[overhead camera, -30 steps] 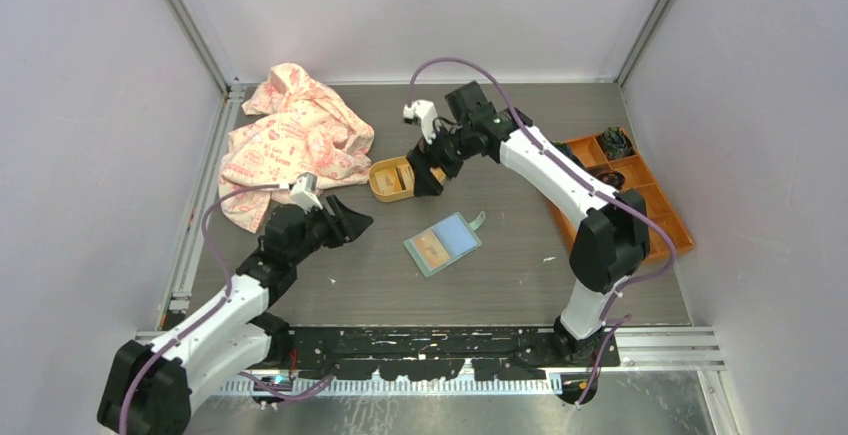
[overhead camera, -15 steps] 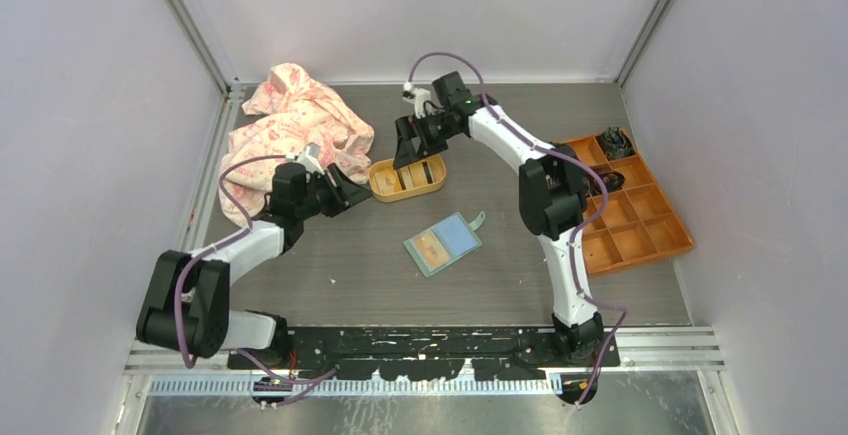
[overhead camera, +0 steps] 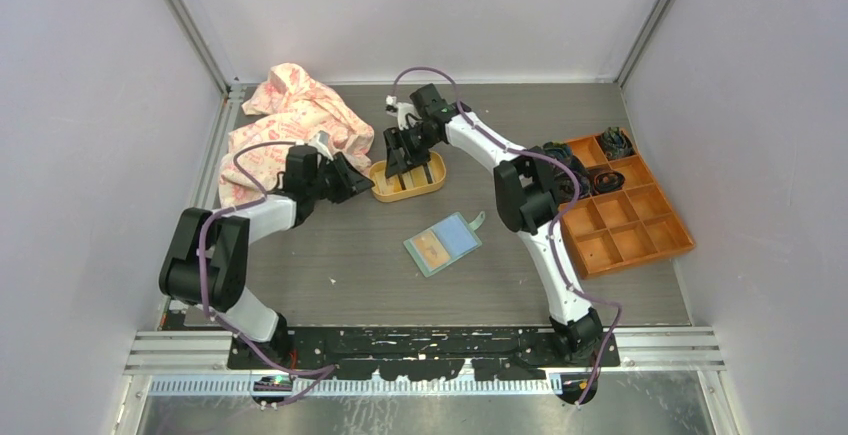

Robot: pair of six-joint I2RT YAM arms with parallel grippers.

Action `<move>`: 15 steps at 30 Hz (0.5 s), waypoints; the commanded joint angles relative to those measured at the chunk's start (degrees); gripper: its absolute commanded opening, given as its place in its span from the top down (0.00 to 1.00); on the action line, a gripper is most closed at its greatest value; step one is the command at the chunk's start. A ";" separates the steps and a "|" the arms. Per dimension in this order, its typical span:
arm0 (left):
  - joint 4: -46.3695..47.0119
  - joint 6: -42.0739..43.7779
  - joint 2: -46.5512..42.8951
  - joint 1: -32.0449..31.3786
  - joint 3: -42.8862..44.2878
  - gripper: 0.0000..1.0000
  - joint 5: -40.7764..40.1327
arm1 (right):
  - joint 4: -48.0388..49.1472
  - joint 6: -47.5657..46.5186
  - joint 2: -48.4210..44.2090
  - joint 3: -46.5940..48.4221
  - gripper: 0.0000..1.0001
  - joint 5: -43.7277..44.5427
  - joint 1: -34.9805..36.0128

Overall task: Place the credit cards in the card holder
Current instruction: Pick up the credit card from the storage box.

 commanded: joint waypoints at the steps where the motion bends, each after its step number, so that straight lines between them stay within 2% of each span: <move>1: 0.69 1.33 2.63 0.29 3.37 0.64 0.48 | -1.11 1.15 -0.70 2.42 0.37 2.82 -0.25; 15: -0.33 1.47 9.36 -0.25 7.83 0.74 4.01 | 1.41 5.74 1.81 1.27 0.38 -1.68 0.29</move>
